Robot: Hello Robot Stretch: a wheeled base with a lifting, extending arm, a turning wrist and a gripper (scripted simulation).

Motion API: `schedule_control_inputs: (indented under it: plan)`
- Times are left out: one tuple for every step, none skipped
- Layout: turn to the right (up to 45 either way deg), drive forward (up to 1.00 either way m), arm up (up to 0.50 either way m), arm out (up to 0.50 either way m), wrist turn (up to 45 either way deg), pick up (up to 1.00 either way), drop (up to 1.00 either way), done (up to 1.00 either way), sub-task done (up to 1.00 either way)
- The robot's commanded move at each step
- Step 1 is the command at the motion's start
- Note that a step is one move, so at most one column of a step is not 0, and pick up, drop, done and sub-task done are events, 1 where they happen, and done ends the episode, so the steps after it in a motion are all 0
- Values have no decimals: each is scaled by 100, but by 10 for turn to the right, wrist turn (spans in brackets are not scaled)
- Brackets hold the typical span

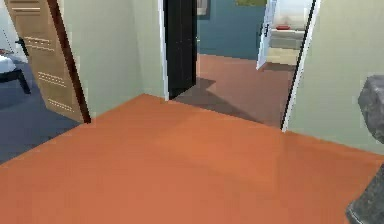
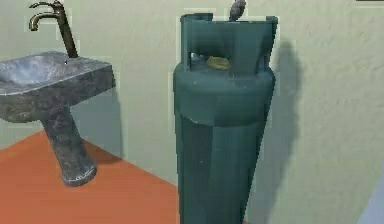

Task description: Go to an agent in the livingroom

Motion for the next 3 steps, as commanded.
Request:
schedule_control_inputs:
  plan:
    - [-150, 0, 0, 0, 0, 0, 0, 0, 0]
    - [0, 15, 0, 0, 0, 0, 0, 0, 0]
    - [300, 0, 0, 0, 0, 0, 0, 0, 0]
